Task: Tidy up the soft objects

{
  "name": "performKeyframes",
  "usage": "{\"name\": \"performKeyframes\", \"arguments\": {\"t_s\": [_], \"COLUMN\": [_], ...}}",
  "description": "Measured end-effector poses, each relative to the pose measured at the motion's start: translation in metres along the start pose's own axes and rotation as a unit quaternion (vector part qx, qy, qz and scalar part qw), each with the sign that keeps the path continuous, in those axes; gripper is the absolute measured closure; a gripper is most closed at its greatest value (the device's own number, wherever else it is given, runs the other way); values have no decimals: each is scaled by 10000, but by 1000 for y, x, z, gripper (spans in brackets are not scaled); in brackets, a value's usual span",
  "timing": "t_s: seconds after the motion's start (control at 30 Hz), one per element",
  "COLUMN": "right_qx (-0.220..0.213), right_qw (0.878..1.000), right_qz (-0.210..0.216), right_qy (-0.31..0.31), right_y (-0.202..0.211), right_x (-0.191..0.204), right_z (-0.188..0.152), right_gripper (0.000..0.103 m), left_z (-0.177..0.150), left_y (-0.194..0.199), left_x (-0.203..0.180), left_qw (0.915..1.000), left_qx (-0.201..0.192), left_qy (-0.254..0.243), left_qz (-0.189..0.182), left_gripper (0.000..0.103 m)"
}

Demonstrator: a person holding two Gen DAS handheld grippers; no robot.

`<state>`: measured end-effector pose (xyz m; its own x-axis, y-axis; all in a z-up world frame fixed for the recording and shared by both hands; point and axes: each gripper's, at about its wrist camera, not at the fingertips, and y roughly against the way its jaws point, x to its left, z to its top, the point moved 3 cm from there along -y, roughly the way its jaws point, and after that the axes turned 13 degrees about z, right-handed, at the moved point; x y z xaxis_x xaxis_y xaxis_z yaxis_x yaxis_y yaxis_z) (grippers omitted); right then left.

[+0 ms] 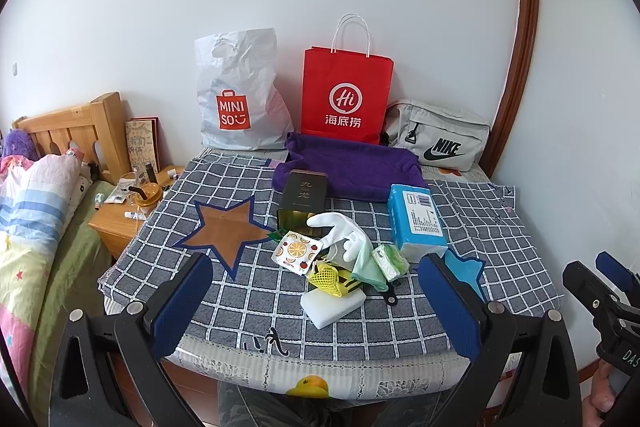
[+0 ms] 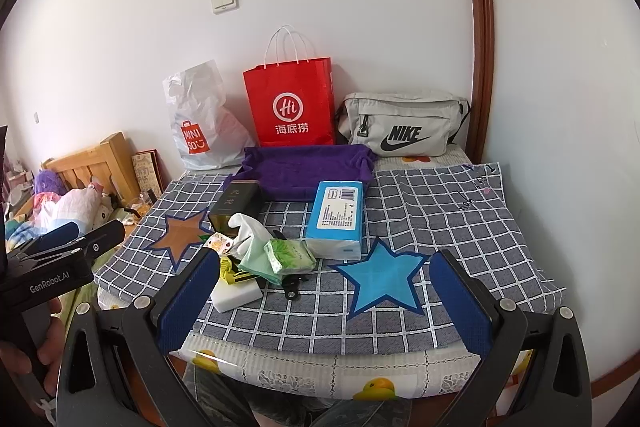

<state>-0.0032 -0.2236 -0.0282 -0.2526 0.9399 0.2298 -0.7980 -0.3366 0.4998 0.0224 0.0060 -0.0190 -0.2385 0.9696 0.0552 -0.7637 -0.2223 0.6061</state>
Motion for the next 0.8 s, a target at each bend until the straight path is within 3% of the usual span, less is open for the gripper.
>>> {"name": "performKeyframes", "arguments": {"t_s": [0.8], "right_qx": [-4], "right_qw": [10000], "right_qz": [12], "right_qy": [20], "right_y": [2], "right_x": [2], "right_z": [-1], "right_gripper": [0], "left_z": [-1], "left_y": [0], "left_x": [0], "left_qw": [10000], "left_qx": [-10], "left_qy": [2], "left_qz": [-4], "left_gripper": [0]}}
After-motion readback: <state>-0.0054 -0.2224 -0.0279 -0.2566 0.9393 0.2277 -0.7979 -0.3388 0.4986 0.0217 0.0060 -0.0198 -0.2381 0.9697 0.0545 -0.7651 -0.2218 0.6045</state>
